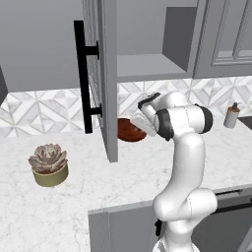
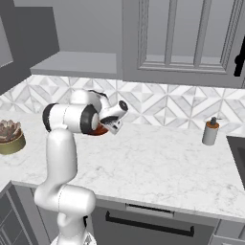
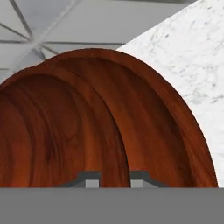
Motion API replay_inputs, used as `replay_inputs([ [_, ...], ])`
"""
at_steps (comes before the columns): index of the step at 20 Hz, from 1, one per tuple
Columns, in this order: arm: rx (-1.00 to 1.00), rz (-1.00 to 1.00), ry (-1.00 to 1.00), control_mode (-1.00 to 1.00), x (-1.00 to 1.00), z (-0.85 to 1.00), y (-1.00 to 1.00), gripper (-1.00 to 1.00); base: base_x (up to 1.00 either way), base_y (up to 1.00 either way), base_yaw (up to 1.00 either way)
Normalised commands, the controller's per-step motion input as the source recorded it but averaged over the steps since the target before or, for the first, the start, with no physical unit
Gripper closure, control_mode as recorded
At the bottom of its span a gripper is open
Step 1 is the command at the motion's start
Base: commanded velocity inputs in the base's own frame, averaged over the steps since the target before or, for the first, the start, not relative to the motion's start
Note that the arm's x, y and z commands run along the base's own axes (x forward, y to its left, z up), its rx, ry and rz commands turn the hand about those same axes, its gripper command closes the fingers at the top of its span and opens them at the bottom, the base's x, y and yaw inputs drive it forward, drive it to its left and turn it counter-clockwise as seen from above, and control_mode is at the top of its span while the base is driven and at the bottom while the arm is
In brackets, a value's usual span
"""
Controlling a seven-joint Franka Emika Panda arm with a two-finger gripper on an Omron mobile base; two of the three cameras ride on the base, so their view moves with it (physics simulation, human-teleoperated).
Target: Pick up the bowls on the counter and stack them on top of one another in the open cabinet. Place the smaller bowl on top of the larger bowl.
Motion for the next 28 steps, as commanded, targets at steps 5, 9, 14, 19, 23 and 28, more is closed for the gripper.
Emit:
replay_inputs([
  [5, 0.00, 0.00, 0.00, -1.00, 0.05, -0.04, -0.01, -1.00, 0.00, 0.00, 0.00],
  [9, 0.00, 0.00, -0.02, -1.00, -0.01, 0.10, 0.00, -1.00, 0.00, 0.00, 0.00],
  [14, 0.00, 0.00, -0.03, -1.00, -0.05, 0.30, 0.00, -1.00, 0.00, 0.00, 0.00],
  [19, 0.00, 0.00, -0.11, -1.00, -0.18, 0.54, -0.01, -1.00, 0.00, 0.00, 0.00],
  [23, 0.01, 0.00, -0.11, -1.00, -0.31, 0.31, -0.22, -1.00, 0.00, 0.00, 0.00],
  [28, 0.00, -0.04, -0.01, -1.00, -0.15, 0.00, -0.35, -1.00, 0.00, 0.00, 0.00],
])
